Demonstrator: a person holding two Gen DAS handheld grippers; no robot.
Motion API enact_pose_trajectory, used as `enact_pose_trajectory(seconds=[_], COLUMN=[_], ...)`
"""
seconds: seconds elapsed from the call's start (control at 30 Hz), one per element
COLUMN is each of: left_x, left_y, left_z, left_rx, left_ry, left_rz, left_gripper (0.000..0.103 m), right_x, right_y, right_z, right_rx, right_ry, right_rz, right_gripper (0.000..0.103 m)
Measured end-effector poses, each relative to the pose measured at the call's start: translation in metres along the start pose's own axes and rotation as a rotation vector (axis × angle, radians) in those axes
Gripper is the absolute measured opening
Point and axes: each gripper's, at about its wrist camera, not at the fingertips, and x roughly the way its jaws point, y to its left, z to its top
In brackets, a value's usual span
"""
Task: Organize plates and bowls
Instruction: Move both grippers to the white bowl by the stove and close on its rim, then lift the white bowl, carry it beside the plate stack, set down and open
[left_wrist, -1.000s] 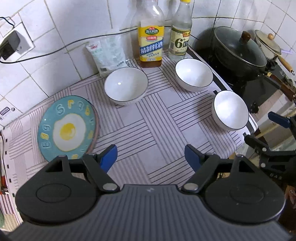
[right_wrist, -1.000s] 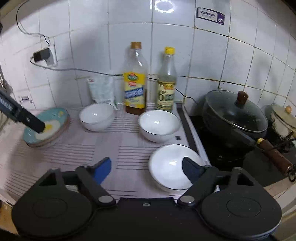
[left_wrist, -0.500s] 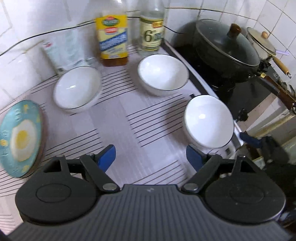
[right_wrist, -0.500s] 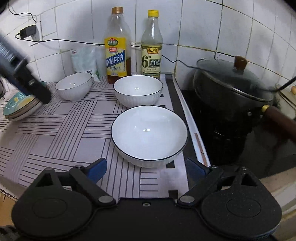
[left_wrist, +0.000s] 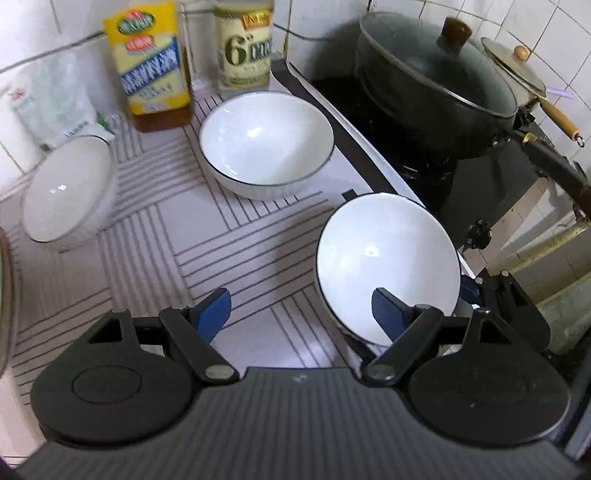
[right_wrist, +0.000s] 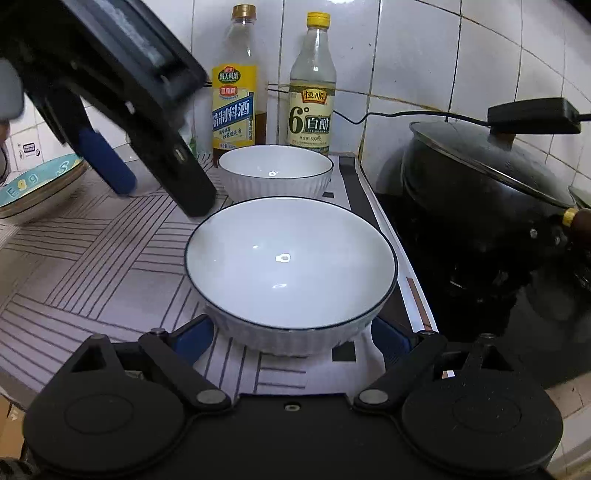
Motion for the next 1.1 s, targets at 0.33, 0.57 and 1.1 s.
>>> enact_pose_trajectory(seconds=[0.33, 0.57, 1.1], left_x=[0.028, 0.029, 0.0], left_y=[0.002, -0.005, 0.001], left_z=[-0.001, -0.005, -0.022], left_rx=[-0.026, 0.006, 0.061], left_ry=[0.016, 0.009, -0.043], left_rz=[-0.06, -0.11, -0.057], left_gripper=[0.053, 0.023, 0.023], right_x=[0.017, 0.02, 0.008], right_y=[-0.002, 0.0, 0.019], right_z=[0.0, -0.002, 0.002], right_rx=[0.031, 0.027, 0.051], right_ry=[-0.022, -0.027, -0.063], right_rz=[0.016, 0.008, 0.0], right_gripper=[0.095, 0.095, 0.095])
